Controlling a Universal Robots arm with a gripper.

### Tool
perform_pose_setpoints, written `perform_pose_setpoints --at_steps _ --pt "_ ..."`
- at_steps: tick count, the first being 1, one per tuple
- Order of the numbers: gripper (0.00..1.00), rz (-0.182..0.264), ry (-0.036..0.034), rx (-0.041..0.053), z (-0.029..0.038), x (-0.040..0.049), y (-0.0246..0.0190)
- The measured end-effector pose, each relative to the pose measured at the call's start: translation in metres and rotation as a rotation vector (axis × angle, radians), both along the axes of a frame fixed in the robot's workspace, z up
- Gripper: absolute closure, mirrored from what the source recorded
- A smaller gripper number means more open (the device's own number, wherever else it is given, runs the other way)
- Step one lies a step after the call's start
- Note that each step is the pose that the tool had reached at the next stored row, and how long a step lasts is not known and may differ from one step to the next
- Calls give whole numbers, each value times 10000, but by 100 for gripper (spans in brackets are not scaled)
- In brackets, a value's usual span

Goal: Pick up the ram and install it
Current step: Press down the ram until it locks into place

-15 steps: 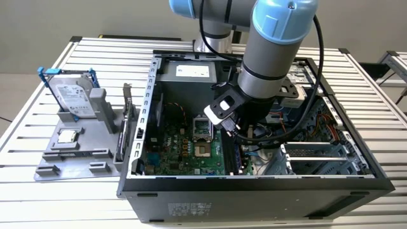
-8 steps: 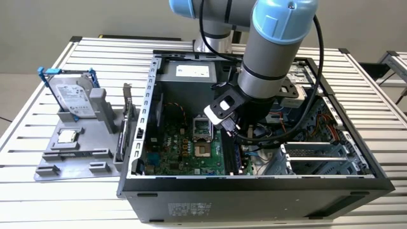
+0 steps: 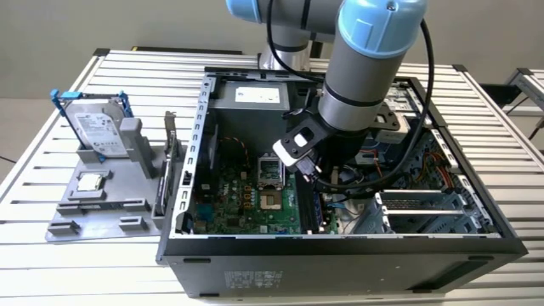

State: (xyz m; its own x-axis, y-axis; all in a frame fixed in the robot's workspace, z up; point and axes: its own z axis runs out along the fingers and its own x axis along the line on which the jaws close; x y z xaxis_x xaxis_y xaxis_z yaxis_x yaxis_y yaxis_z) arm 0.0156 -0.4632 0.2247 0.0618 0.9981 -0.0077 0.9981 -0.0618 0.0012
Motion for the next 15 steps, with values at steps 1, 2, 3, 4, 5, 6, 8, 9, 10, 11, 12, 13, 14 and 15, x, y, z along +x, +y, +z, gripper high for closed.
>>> perform_pose_setpoints --at_steps 1,2,3,4,5,6,8,9,10,11,12,13,14,15 --pt "100 0 -1 4 8 0 0" --pt "100 0 0 2 21 0 0" --pt "100 0 0 -1 34 0 0" --pt "100 0 0 1 49 0 0" --pt "100 0 0 -1 67 0 0" --pt "100 0 0 0 81 0 0" --pt "100 0 1 -1 107 0 0" --pt "100 1 0 -1 119 1 0" --pt "100 1 0 0 130 1 0" --pt "100 1 0 -2 142 1 0" --pt "100 1 0 0 153 0 0" --pt "100 1 0 -1 168 0 0" --pt "100 1 1 -1 183 0 0" --pt "100 0 1 -2 199 0 0"
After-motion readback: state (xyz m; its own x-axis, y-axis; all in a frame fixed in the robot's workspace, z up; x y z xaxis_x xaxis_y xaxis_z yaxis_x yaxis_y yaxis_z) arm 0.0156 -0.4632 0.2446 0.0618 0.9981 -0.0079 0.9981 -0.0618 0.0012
